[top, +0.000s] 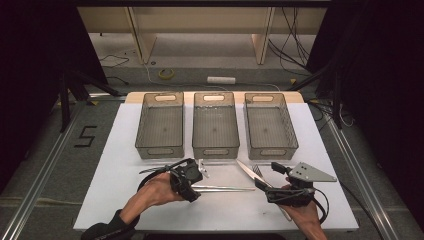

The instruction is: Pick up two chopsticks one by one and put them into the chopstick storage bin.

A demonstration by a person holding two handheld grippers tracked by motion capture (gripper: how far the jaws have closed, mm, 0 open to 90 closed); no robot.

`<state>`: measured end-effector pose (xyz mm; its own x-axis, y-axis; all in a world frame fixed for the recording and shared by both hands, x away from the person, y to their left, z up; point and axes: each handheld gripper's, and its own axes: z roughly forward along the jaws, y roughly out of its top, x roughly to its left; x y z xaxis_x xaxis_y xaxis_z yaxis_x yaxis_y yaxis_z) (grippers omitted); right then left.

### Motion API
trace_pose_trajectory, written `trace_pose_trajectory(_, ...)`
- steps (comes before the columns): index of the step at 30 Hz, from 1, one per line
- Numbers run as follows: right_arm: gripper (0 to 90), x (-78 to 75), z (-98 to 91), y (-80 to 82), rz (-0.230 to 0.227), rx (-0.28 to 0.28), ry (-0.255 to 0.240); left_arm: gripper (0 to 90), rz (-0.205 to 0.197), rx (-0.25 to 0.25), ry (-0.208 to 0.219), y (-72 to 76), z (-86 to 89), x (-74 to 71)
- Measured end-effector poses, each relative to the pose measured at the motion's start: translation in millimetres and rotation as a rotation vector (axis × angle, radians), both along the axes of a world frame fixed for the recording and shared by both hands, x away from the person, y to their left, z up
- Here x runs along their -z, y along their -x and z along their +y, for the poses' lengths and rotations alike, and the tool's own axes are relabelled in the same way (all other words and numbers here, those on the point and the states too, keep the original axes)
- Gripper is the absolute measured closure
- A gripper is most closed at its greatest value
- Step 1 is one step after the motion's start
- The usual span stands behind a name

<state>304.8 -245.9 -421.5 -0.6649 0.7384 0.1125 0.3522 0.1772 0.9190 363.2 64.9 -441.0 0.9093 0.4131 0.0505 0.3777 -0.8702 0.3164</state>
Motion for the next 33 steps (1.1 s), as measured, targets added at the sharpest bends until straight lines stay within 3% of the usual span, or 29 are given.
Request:
trace_pose_trajectory(14,20.1,0.4,0.8,0.1,0.004,-0.003,0.003,65.0,0.023,0.053,-0.083,-6.9,-6.9,13.7)
trace_pose_trajectory(24,20.4,0.9,1.1,-0.1,0.007,-0.004,0.001,71.7,0.042,0.083,-0.107,-9.3,-12.1,17.0)
trace_pose_trajectory(33,20.8,1.4,1.4,-0.5,0.015,-0.002,0.008,78.9,0.040,0.147,-0.136,-7.4,-15.8,17.0)
